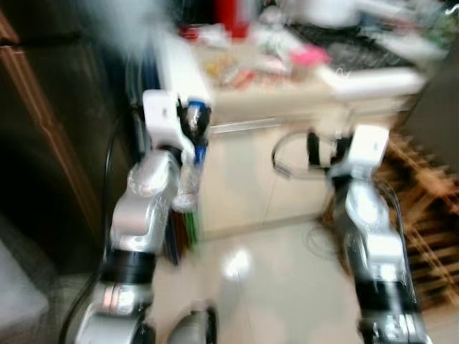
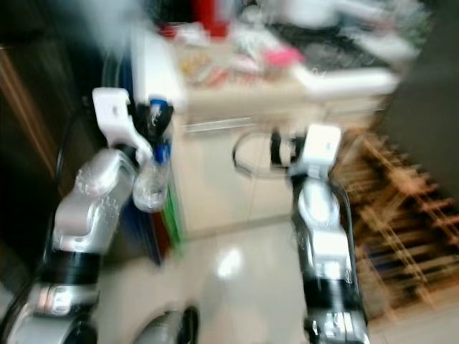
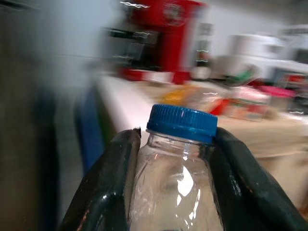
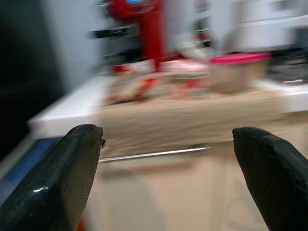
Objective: Restocking fridge
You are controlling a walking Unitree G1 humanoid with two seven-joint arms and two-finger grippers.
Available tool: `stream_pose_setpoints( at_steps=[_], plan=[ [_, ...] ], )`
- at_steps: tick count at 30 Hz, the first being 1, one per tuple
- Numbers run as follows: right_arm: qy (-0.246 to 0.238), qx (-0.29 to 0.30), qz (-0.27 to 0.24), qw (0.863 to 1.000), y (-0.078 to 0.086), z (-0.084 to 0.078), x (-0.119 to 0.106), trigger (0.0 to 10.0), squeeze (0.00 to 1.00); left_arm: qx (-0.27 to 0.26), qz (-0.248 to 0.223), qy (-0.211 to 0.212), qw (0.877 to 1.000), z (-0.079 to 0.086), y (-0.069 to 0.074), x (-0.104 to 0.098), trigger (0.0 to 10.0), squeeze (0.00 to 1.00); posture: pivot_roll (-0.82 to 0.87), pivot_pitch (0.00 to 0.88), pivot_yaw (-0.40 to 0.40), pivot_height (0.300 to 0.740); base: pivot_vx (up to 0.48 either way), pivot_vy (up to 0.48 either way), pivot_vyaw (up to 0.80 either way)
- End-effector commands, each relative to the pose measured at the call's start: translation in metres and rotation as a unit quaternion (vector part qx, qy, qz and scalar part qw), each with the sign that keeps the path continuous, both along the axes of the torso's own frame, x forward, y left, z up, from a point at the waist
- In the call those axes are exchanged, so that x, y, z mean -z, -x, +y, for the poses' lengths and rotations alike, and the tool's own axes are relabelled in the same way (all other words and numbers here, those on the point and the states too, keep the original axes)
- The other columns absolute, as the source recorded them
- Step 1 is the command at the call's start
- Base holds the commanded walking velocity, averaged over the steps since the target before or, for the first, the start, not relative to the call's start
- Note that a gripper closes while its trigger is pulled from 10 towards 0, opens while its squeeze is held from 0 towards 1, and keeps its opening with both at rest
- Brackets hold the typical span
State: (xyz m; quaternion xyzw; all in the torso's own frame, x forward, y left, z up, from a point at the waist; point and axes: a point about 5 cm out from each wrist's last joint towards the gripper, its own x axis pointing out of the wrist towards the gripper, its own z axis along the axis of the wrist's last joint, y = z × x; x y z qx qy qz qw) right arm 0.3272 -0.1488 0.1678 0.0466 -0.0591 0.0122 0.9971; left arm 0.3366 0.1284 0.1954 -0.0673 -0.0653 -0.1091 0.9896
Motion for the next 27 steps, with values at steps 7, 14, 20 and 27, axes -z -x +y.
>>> stream_pose_setpoints(
  at_steps=[7,14,20,27],
  plan=[
    [-0.001,-0.005,-0.005,1.000,0.000,0.000,-0.002,10.0,0.30,0.010,-0.010,-0.014,1.000,-0.010,0.003,-0.006,10.0,0.00,0.02,0.000,0.037,0.740,-0.204,0.000,0.74],
    [0.000,-0.007,-0.008,1.000,0.001,0.001,-0.002,10.0,0.27,0.027,-0.024,-0.033,0.999,-0.009,0.008,-0.004,10.0,0.00,0.02,0.000,0.037,0.740,0.000,0.000,0.10],
    [0.005,-0.021,-0.008,1.000,0.004,0.012,0.001,10.0,0.27,0.080,-0.033,-0.025,0.996,-0.013,0.014,-0.004,10.0,0.00,0.03,0.000,0.044,0.740,0.000,-0.296,0.00],
    [0.004,-0.039,-0.010,0.999,0.001,0.025,0.003,10.0,0.26,0.088,-0.041,-0.030,0.995,-0.005,0.017,-0.006,10.0,0.00,0.07,0.000,0.063,0.740,0.000,-0.477,0.00]
  ],
)
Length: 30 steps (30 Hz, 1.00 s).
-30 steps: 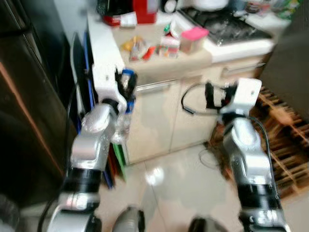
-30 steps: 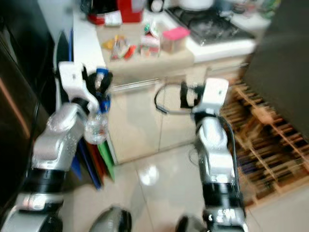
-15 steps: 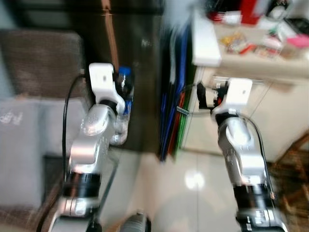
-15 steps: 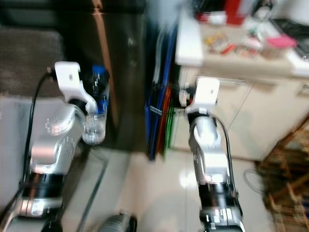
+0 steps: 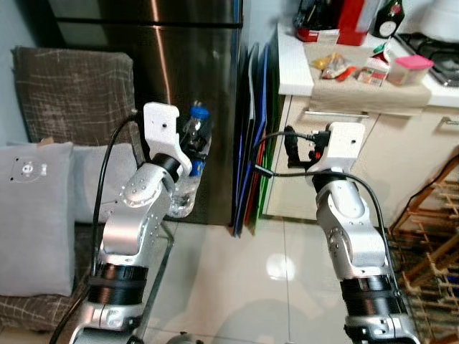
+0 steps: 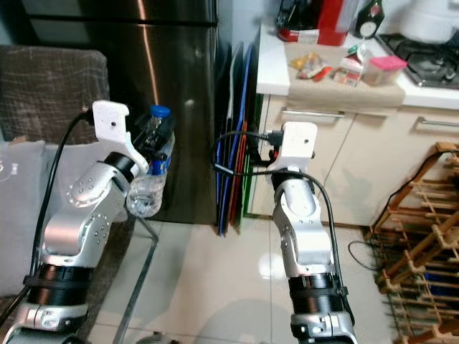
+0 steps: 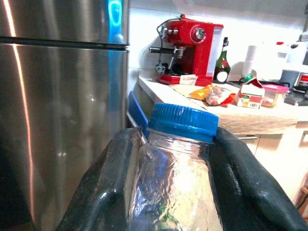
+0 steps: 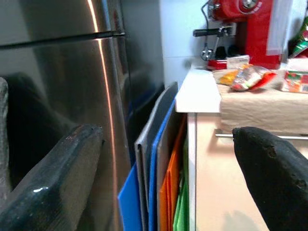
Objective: Restocking fridge
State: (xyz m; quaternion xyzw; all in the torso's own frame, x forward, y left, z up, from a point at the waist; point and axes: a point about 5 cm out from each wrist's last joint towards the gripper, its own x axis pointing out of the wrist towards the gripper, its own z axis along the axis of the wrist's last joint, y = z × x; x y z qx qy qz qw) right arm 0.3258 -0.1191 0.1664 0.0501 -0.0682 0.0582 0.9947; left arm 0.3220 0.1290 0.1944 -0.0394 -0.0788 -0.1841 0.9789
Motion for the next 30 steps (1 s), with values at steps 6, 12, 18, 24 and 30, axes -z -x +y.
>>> stream_pose_setpoints(
  at_steps=[6,12,18,24,30],
  plan=[
    [-0.026,-0.016,0.019,0.999,-0.003,0.013,0.007,10.0,0.26,0.018,-0.023,-0.016,0.999,0.003,0.008,-0.007,10.0,0.00,0.08,0.000,0.065,0.740,0.000,-0.477,0.00],
    [0.006,0.007,0.008,1.000,0.002,-0.010,0.009,10.0,0.26,0.036,-0.035,-0.012,0.999,-0.006,0.002,-0.011,10.0,0.00,0.01,0.000,0.111,0.740,0.000,-0.480,0.00],
    [0.007,0.102,0.009,0.995,0.018,-0.055,0.017,10.0,0.27,0.116,-0.016,-0.001,0.993,-0.044,0.005,0.003,10.0,0.00,-0.09,0.000,0.159,0.740,0.000,-0.480,0.00],
    [0.008,0.115,0.027,0.993,0.028,-0.057,0.025,10.0,0.26,0.150,-0.012,0.016,0.988,-0.052,0.007,0.002,10.0,0.00,-0.12,0.000,0.178,0.740,0.000,-0.477,0.00],
    [0.016,0.094,0.029,0.995,0.018,-0.053,0.020,10.0,0.26,0.124,-0.016,0.022,0.992,-0.046,0.009,0.002,10.0,0.00,-0.09,0.000,0.112,0.740,0.000,-0.472,0.00]
  ],
)
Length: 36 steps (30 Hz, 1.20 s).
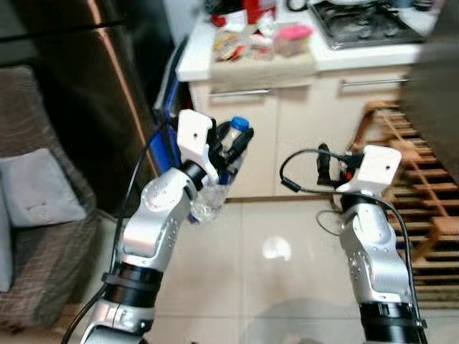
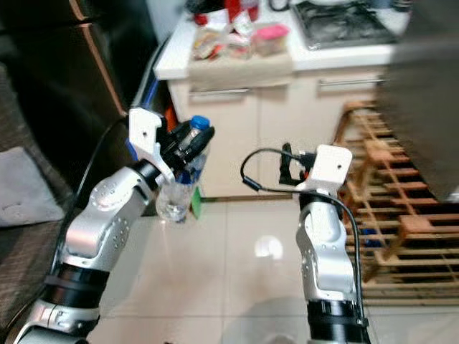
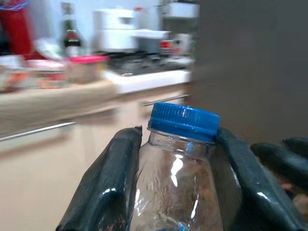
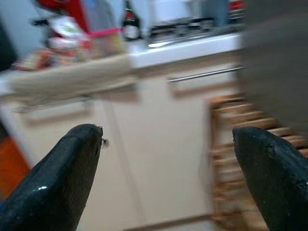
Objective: Restocking fridge
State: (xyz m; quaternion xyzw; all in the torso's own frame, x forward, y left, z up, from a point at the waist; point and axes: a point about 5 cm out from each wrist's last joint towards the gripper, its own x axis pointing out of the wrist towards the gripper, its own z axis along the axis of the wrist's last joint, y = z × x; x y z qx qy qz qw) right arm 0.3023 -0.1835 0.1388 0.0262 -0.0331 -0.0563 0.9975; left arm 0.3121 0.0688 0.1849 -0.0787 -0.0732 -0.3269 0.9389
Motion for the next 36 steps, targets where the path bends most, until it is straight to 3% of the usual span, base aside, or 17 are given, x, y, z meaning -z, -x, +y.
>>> stream_pose_setpoints(
  at_steps=[1,4,10,14,22,28,32,36],
  plan=[
    [-0.001,-0.028,-0.008,1.000,-0.006,0.014,-0.008,10.0,0.27,-0.044,-0.010,-0.002,0.999,0.019,0.000,-0.001,10.0,0.00,-0.08,0.000,0.098,0.740,0.000,-0.472,0.00],
    [0.007,-0.054,0.001,0.998,-0.007,0.023,-0.006,10.0,0.26,-0.075,0.007,-0.008,0.997,0.028,0.003,0.012,10.0,0.00,-0.06,0.000,0.057,0.740,0.000,-0.472,0.00],
    [0.010,-0.072,0.006,0.997,-0.008,0.026,-0.007,10.0,0.26,-0.089,-0.008,0.001,0.996,0.029,0.005,0.004,10.0,0.00,-0.04,0.000,0.020,0.740,0.000,-0.472,0.00],
    [0.049,-0.074,0.031,0.996,-0.013,0.018,-0.008,10.0,0.27,-0.052,-0.002,0.020,0.998,0.021,0.012,0.003,10.0,0.00,-0.07,0.000,0.025,0.740,0.000,-0.444,0.00],
    [0.032,-0.051,0.014,0.998,-0.017,0.009,-0.014,10.0,0.27,-0.020,-0.014,0.012,1.000,0.009,0.015,0.002,10.0,0.00,-0.08,0.000,0.048,0.740,0.000,-0.431,0.00],
    [0.011,-0.069,-0.012,0.997,-0.014,0.021,-0.021,10.0,0.27,-0.009,-0.028,-0.001,1.000,0.009,0.011,-0.006,10.0,0.00,-0.06,0.000,0.070,0.740,0.000,-0.436,0.00],
    [-0.008,-0.071,-0.023,0.997,-0.014,0.025,-0.019,10.0,0.27,-0.031,-0.048,-0.028,0.998,0.024,-0.009,-0.017,10.0,0.00,-0.03,0.000,0.082,0.740,0.000,-0.437,0.00],
    [-0.011,-0.072,-0.021,0.997,-0.014,0.027,-0.017,10.0,0.27,-0.028,-0.050,-0.032,0.998,0.025,-0.011,-0.020,10.0,0.00,-0.03,0.000,0.079,0.740,0.000,-0.439,0.00]
  ],
)
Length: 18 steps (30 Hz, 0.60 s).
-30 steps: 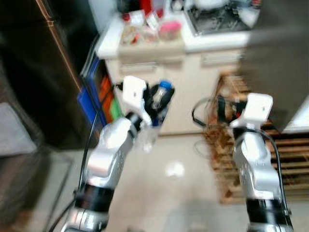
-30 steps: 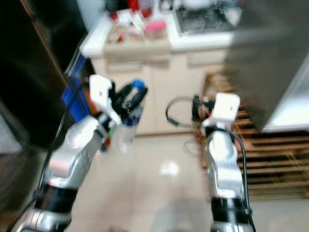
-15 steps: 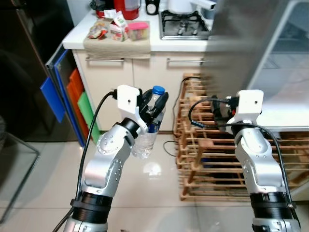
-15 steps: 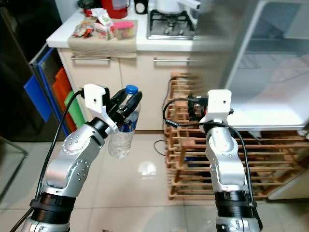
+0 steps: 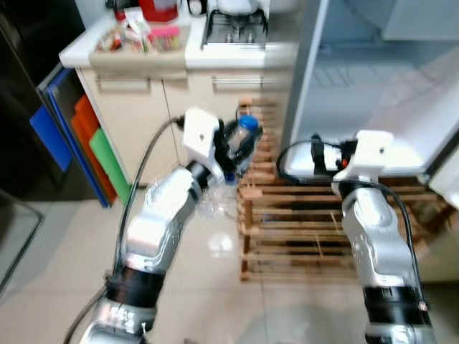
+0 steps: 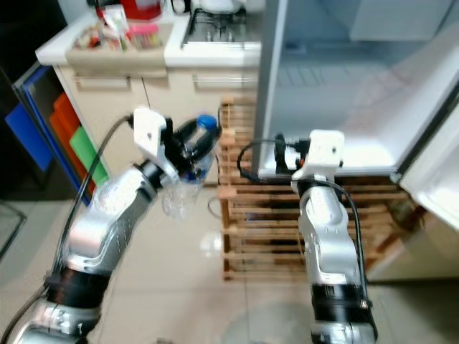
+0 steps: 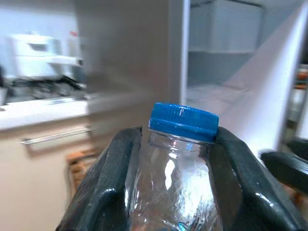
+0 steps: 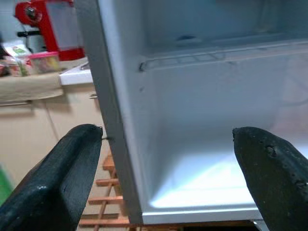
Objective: Restocking fridge
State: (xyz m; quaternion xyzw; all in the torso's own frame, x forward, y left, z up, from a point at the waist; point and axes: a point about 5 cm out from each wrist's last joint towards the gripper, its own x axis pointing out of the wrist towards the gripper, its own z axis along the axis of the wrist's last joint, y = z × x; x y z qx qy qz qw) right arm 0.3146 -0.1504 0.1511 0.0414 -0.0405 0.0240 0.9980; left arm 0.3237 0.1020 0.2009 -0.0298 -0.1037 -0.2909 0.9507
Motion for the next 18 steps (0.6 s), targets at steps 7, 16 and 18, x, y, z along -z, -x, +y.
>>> stream_pose_setpoints(
  at_steps=[7,16,18],
  plan=[
    [0.014,0.001,-0.012,1.000,0.000,-0.008,-0.006,10.0,0.27,0.029,-0.007,0.015,0.999,-0.022,0.005,0.002,10.0,0.00,-0.07,0.000,0.053,0.740,0.000,-0.436,0.00],
    [0.035,0.024,-0.007,0.999,0.004,-0.024,-0.008,10.0,0.27,0.019,0.012,0.021,1.000,-0.034,0.001,0.012,10.0,0.00,-0.11,0.000,0.044,0.740,0.028,-0.271,0.00],
    [0.031,0.027,-0.011,0.999,0.007,-0.026,-0.009,10.0,0.28,0.056,0.017,0.035,0.998,-0.037,0.002,0.010,10.0,0.00,-0.11,0.000,0.041,0.740,0.000,0.240,-0.73]
  ],
)
